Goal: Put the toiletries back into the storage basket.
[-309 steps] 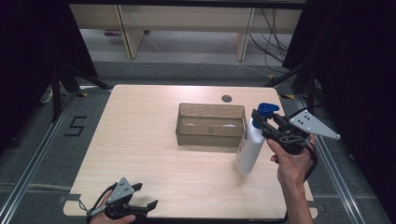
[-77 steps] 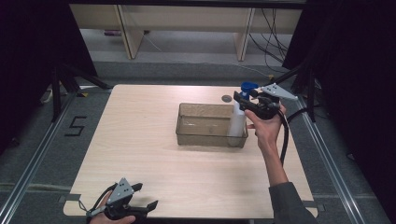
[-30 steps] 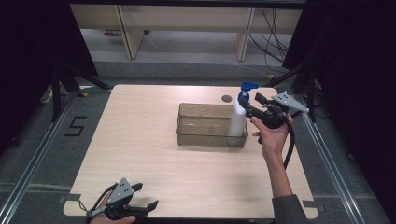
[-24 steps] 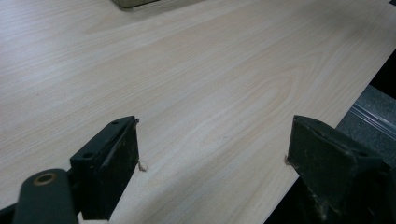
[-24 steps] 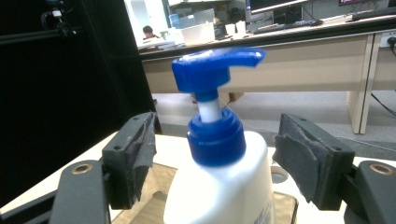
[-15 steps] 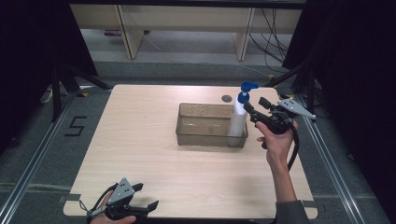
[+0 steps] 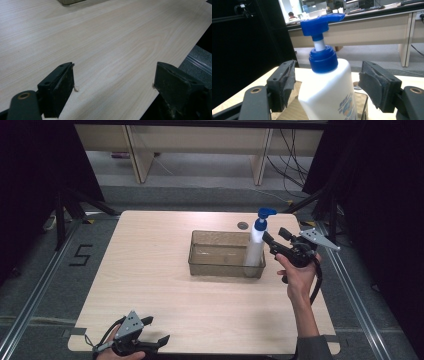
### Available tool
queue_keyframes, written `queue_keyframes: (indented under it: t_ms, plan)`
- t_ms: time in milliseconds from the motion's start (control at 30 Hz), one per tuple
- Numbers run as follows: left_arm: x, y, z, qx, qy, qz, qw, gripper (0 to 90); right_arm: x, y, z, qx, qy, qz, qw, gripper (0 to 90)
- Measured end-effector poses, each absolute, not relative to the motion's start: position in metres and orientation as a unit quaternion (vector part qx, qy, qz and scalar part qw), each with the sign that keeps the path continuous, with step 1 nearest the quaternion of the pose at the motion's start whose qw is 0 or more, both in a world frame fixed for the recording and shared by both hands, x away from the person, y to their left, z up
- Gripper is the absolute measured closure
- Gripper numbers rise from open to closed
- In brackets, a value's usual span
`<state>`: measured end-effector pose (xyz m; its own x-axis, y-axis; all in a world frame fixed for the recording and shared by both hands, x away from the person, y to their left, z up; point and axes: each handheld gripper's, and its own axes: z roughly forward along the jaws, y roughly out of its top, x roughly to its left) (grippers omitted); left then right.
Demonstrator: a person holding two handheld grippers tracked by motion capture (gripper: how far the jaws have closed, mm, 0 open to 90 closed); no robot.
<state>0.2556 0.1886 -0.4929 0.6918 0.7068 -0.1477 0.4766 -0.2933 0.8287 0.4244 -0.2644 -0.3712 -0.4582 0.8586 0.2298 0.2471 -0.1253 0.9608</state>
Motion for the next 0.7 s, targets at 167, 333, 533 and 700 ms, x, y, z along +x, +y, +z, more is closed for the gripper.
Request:
queue_keyframes:
  t_ms: [167, 333, 533, 700]
  plan:
    - [0.2554, 0.1887, -0.4928, 0.794, 0.373, 0.124, 0.463, 16.0, 0.4227, -0.2641, -0.3711, 0.448, 0.613, 0.597, 0.26, 29.4]
    - [0.2554, 0.1887, -0.4927, 0.795, 0.372, 0.124, 0.463, 16.0, 0.4198, -0.2641, -0.3712, 0.448, 0.612, 0.6, 0.255, 29.0]
    - [0.2553, 0.1888, -0.4926, 0.794, 0.372, 0.124, 0.464, 16.0, 0.4166, -0.2634, -0.3731, 0.452, 0.613, 0.6, 0.245, 27.5]
    - [0.2554, 0.1894, -0.4923, 0.796, 0.371, 0.125, 0.461, 16.0, 0.4144, -0.2636, -0.374, 0.458, 0.61, 0.6, 0.24, 25.7]
